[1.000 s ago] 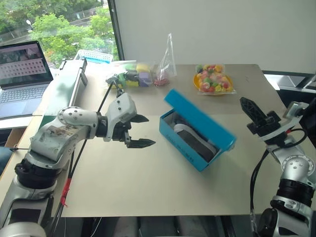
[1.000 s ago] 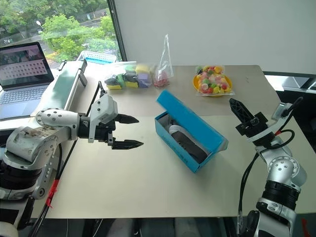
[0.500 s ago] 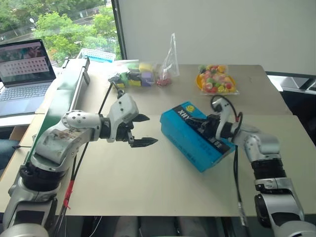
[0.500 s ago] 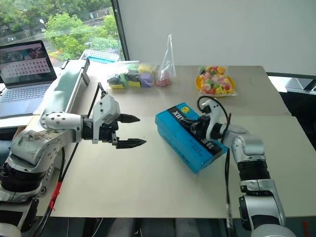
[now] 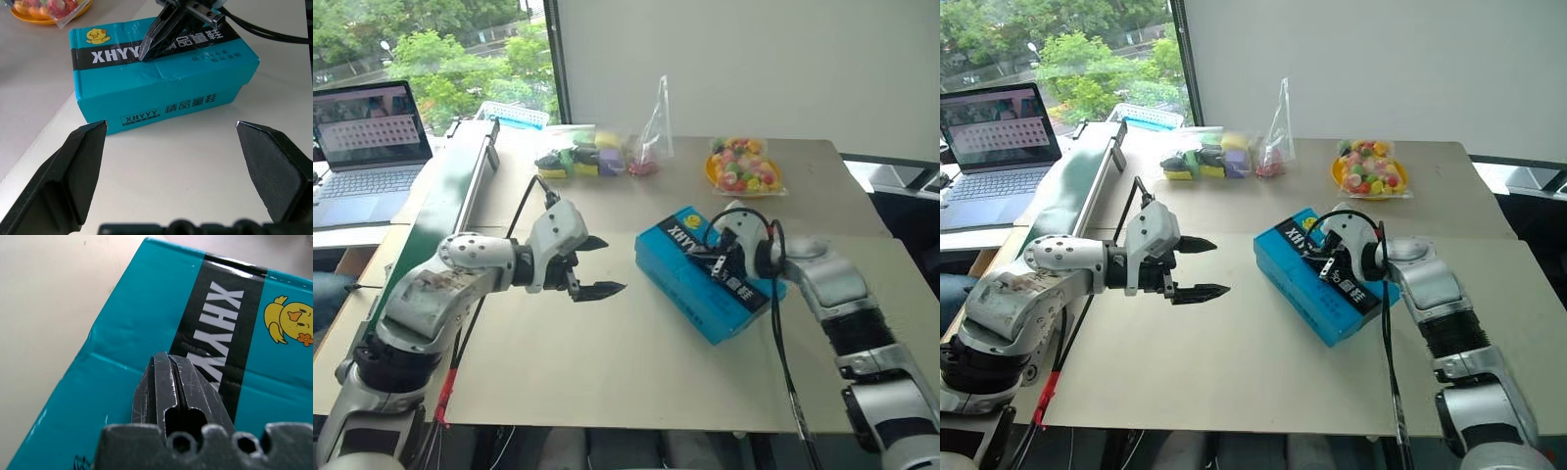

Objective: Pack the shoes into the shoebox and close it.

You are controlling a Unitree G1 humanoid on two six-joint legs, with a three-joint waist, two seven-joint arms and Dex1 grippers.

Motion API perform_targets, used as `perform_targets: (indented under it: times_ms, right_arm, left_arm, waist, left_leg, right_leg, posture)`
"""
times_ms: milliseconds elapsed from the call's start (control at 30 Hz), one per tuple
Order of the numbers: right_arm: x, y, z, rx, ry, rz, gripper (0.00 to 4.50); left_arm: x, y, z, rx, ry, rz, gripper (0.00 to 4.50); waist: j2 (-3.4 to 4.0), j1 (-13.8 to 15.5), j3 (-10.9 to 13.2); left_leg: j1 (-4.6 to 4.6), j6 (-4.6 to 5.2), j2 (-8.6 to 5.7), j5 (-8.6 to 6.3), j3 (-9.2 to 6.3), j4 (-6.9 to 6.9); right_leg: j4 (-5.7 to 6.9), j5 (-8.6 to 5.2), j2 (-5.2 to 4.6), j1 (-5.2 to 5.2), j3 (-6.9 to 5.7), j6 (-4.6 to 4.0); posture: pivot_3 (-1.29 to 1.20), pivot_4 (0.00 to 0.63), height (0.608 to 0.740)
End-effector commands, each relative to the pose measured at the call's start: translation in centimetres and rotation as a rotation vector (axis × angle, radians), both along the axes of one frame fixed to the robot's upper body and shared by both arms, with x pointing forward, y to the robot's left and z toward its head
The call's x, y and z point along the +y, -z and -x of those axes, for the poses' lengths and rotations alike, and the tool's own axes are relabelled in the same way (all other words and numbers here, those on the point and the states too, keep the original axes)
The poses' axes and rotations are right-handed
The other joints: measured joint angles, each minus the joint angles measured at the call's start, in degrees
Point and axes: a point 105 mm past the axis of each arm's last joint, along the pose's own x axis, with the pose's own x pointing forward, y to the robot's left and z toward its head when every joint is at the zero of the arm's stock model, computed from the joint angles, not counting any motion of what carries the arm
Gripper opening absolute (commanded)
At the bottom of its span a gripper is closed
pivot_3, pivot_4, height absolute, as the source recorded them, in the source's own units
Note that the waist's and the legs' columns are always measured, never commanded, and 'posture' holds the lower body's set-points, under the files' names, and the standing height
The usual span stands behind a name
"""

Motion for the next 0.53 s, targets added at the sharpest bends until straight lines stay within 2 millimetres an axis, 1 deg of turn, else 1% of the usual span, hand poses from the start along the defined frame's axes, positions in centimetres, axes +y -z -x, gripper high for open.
perform_targets:
  times_ms: [33, 100, 133, 300, 400, 467, 533]
  right_arm:
    - [0.8, -5.4, 2.2, -0.064, -0.086, -0.137, 0.01]
    - [0.8, -7.2, 3.6, -0.103, -0.146, -0.213, 0.01]
    - [0.7, -7.7, 4.1, -0.108, -0.156, -0.242, 0.01]
    - [-0.8, -8.3, 5.9, -0.125, -0.151, -0.260, 0.01]
    - [-0.4, -8.6, 6.7, -0.125, -0.176, -0.284, 0.01]
    - [-0.1, -8.8, 6.9, -0.122, -0.178, -0.302, 0.01]
    - [-0.1, -9.1, 6.8, -0.132, -0.170, -0.299, 0.01]
  left_arm:
    - [-0.4, -1.1, 0.3, -0.068, 0.026, 0.016, 4.50]
    - [-0.5, -1.2, 0.4, -0.048, 0.041, 0.041, 4.50]
    - [-0.6, -1.3, 0.4, -0.049, 0.047, 0.048, 4.50]
    - [-1.3, -1.3, 0.4, -0.050, 0.046, 0.078, 4.50]
    - [-1.1, -1.4, 0.2, -0.046, 0.030, 0.088, 4.50]
    - [-0.9, -1.4, 0.1, -0.046, 0.025, 0.087, 4.50]
    - [-0.4, -1.5, -0.4, -0.055, -0.010, 0.082, 4.50]
  waist:
    - [0.05, 0.1, 0.0]
    - [0.09, 0.0, 0.1]
    - [0.09, 0.0, 0.1]
    - [0.09, 0.6, 0.1]
    - [0.10, 0.6, 0.1]
    - [0.11, 0.2, 0.1]
    - [0.11, 0.1, 0.1]
  left_leg:
    - [-0.31, 0.00, 0.00, 0.01, -0.01, 0.07]
    - [-0.44, 0.01, 0.02, 0.00, -0.02, 0.06]
    - [-0.44, 0.02, 0.02, 0.00, -0.04, 0.02]
    - [-0.43, 0.03, -0.01, -0.01, -0.02, 0.08]
    - [-0.40, 0.03, -0.01, -0.01, -0.02, 0.10]
    - [-0.40, 0.03, 0.02, -0.01, -0.01, 0.09]
    - [-0.40, 0.03, 0.02, -0.01, -0.01, 0.08]
  right_leg:
    - [0.07, 0.02, 0.00, -0.29, 0.01, -0.02]
    - [0.07, 0.02, 0.01, -0.42, 0.01, -0.03]
    - [0.06, 0.02, 0.02, -0.42, 0.00, -0.03]
    - [0.02, 0.02, -0.01, -0.34, -0.02, -0.02]
    - [0.04, 0.02, 0.00, -0.33, -0.02, -0.02]
    - [0.04, 0.02, 0.02, -0.34, -0.01, -0.02]
    - [0.04, 0.02, 0.02, -0.35, 0.00, -0.02]
  posture:
    - [0.00, 0.150, 0.740]
    - [0.00, 0.150, 0.740]
    - [0.00, 0.150, 0.740]
    - [0.00, 0.150, 0.740]
    - [0.00, 0.150, 0.740]
    - [0.00, 0.150, 0.740]
    - [0.00, 0.150, 0.740]
